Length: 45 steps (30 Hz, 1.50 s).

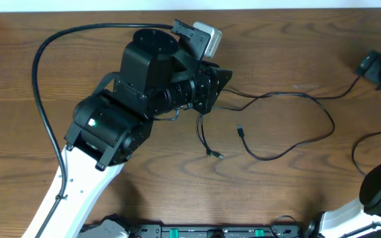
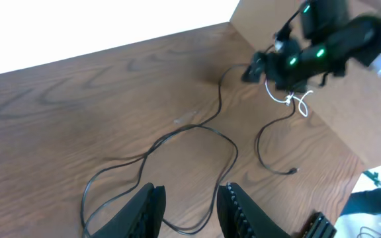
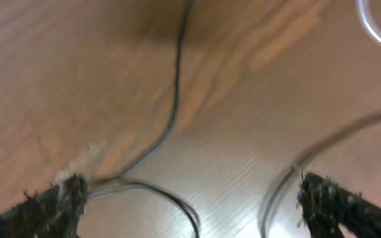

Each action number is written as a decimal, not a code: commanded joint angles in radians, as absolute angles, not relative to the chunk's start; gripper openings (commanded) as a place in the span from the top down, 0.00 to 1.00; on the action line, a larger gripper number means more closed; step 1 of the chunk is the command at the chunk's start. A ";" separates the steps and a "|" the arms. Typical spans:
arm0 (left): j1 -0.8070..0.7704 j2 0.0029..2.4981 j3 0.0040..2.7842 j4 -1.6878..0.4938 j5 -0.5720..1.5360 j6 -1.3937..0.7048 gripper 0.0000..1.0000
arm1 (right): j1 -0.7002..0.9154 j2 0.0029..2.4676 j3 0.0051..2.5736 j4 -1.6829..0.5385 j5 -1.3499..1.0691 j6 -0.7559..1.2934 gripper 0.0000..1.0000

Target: Untangle cables

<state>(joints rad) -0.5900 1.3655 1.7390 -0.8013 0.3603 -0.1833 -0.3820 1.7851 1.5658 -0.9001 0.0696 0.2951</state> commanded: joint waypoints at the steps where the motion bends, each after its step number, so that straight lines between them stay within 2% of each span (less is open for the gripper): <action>1: -0.588 1.356 1.753 -0.784 0.354 -0.205 0.68 | -0.376 1.774 1.473 -0.828 -0.021 0.318 0.01; 13: -0.589 1.358 1.753 -0.765 0.355 -0.208 0.68 | -0.266 1.775 1.397 -0.770 -0.060 0.345 0.03; 16: -0.589 1.358 1.753 -0.756 0.358 -0.223 0.68 | -0.218 1.779 1.393 -0.759 -0.059 0.350 0.09; 17: -0.589 1.357 1.753 -0.754 0.358 -0.223 0.68 | -0.193 1.787 1.393 -0.759 -0.043 0.373 0.16; 20: -0.589 1.357 1.753 -0.753 0.358 -0.223 0.68 | -0.170 1.815 1.391 -0.754 -0.011 0.389 0.18; 22: -0.589 1.357 1.753 -0.753 0.358 -0.223 0.68 | -0.154 1.847 1.391 -0.754 -0.007 0.391 0.30; 23: -0.589 1.357 1.753 -0.753 0.358 -0.223 0.68 | -0.144 1.863 1.391 -0.754 -0.006 0.409 0.31; 26: -0.589 1.358 1.753 -0.748 0.357 -0.224 0.68 | -0.124 1.886 1.391 -0.725 -0.007 0.431 0.23; 30: -0.588 1.362 1.753 -0.774 0.338 -0.153 0.68 | -0.086 1.888 1.391 -0.703 -0.066 0.200 0.17; 36: -0.588 1.373 1.753 -0.799 0.320 -0.098 0.68 | -0.070 1.897 1.390 -0.762 -0.076 -0.131 0.20; 40: -0.588 1.373 1.753 -0.809 0.320 -0.098 0.64 | -0.082 1.899 1.390 -0.757 0.046 -0.295 0.12; 43: -0.588 1.373 1.753 -0.807 0.320 -0.098 0.63 | -0.097 1.900 1.390 -0.750 0.060 -0.595 0.04; 45: -0.588 1.373 1.753 -0.803 0.320 -0.099 0.62 | -0.097 1.900 1.388 -0.745 0.060 -0.767 0.03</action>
